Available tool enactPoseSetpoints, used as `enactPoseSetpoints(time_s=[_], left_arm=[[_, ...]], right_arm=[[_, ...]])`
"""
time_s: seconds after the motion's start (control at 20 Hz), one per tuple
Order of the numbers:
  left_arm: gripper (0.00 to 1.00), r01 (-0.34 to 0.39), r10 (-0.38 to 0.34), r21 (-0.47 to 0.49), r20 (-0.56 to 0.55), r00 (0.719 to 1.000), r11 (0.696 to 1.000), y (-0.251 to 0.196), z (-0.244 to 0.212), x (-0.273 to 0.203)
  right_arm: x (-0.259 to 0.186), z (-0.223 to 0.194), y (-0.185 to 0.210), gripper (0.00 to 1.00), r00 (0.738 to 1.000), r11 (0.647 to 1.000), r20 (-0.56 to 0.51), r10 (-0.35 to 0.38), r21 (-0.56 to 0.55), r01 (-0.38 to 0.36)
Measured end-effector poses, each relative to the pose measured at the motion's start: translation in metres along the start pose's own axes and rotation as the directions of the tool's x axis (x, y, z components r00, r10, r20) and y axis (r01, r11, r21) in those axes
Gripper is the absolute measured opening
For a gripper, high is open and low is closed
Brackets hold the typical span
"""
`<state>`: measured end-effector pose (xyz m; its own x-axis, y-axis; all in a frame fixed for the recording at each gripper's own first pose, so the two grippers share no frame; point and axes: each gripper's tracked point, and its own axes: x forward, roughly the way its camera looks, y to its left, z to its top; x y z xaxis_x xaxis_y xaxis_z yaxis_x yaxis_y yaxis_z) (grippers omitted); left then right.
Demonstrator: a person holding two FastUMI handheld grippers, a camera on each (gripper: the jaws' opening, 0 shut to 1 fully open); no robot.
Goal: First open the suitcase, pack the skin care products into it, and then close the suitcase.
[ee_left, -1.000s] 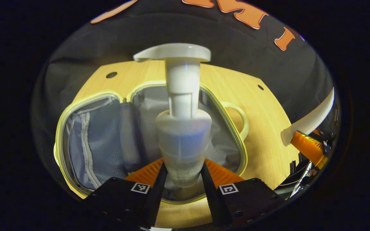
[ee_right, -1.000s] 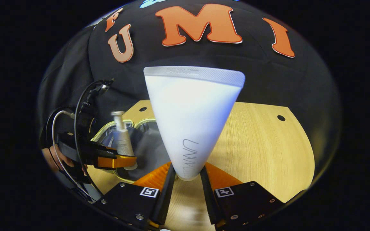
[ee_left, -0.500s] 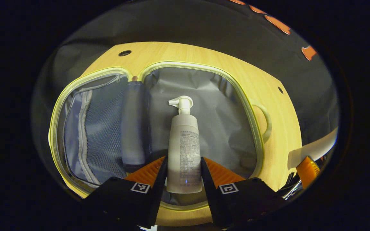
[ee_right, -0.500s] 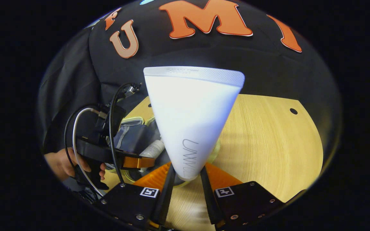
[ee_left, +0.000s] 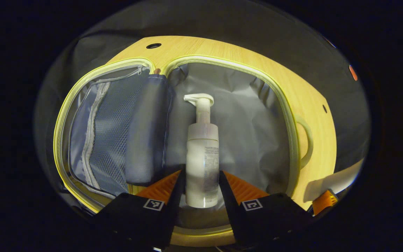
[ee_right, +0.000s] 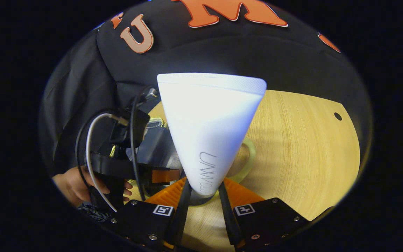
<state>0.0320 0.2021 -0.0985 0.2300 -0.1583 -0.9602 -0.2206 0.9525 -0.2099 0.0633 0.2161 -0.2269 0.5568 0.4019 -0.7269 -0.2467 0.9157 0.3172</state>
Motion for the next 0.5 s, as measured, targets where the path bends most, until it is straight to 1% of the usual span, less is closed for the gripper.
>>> enactPoseSetpoints(time_s=[0.05, 0.1, 0.2, 0.25, 0.3, 0.35, 0.4, 0.45, 0.5], left_arm=[[0.71, 0.015, -0.014, -0.027, 0.031, 0.999, 1.000, 0.003, 0.001, -0.009], [0.73, 0.022, -0.019, -0.044, 0.058, 0.998, 0.999, 0.008, 0.002, -0.020], [0.73, 0.034, -0.026, -0.067, 0.117, 0.993, 0.997, 0.018, 0.000, -0.039], [0.73, 0.031, -0.016, -0.082, 0.168, 0.986, 0.996, 0.031, -0.001, -0.057], [0.73, 0.007, 0.012, -0.085, 0.211, 0.977, 0.996, 0.044, 0.001, -0.071], [0.74, -0.029, 0.050, -0.088, 0.248, 0.967, 0.996, 0.062, 0.004, -0.084], [0.73, -0.064, 0.088, -0.093, 0.282, 0.955, 0.994, 0.078, 0.003, -0.100], [0.73, -0.092, 0.120, -0.106, 0.306, 0.944, 0.990, 0.095, 0.002, -0.113], [0.73, -0.123, 0.160, -0.131, 0.324, 0.932, 0.984, 0.115, -0.001, -0.130]], right_arm=[[0.006, 0.002, 0.002, 0.45, 1.000, 1.000, -0.009, 0.008, -0.003, -0.008], [0.010, 0.001, 0.005, 0.49, 0.999, 1.000, -0.029, 0.019, -0.007, -0.019], [0.020, -0.004, 0.009, 0.49, 0.997, 0.999, -0.070, 0.036, -0.014, -0.037], [0.030, -0.010, 0.012, 0.49, 0.994, 0.999, -0.099, 0.043, -0.020, -0.045], [0.033, -0.013, 0.015, 0.49, 0.992, 0.999, -0.118, 0.048, -0.020, -0.051], [0.041, -0.018, 0.016, 0.45, 0.989, 0.999, -0.143, 0.048, -0.012, -0.050], [0.048, -0.027, 0.017, 0.45, 0.981, 0.999, -0.189, 0.046, 0.004, -0.046], [0.054, -0.031, 0.019, 0.49, 0.977, 0.999, -0.208, 0.050, 0.019, -0.047], [0.062, -0.035, 0.020, 0.45, 0.968, 0.998, -0.244, 0.055, 0.039, -0.047]])
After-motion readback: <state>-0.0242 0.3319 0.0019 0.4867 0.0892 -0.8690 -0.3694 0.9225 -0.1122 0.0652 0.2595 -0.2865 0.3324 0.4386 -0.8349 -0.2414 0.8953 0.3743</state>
